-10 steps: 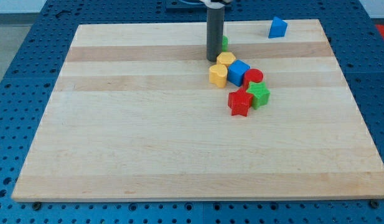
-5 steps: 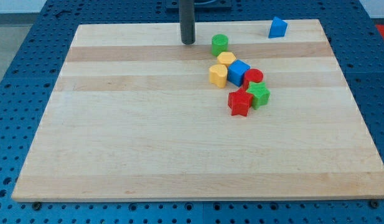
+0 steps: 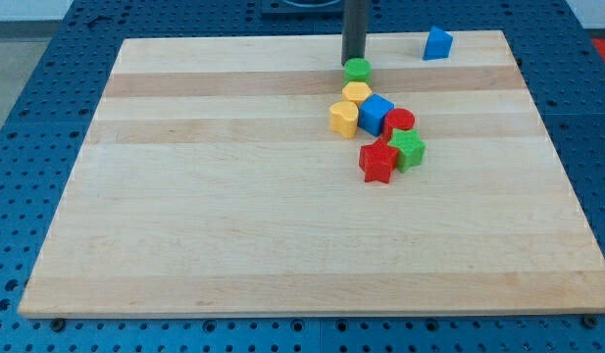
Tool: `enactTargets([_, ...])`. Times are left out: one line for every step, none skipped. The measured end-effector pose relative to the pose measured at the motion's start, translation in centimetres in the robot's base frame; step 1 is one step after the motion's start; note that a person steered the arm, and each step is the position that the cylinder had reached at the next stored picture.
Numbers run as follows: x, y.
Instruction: Push green circle above the yellow hexagon
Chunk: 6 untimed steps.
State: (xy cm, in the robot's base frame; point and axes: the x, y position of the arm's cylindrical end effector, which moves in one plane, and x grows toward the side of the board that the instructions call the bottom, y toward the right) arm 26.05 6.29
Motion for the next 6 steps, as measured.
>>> enactTargets([0.56, 1.08])
enactTargets([0.77, 1.24])
enactTargets([0.79, 1.24])
enactTargets([0.86, 1.24])
enactTargets([0.89, 1.43])
enactTargets([0.89, 1.50])
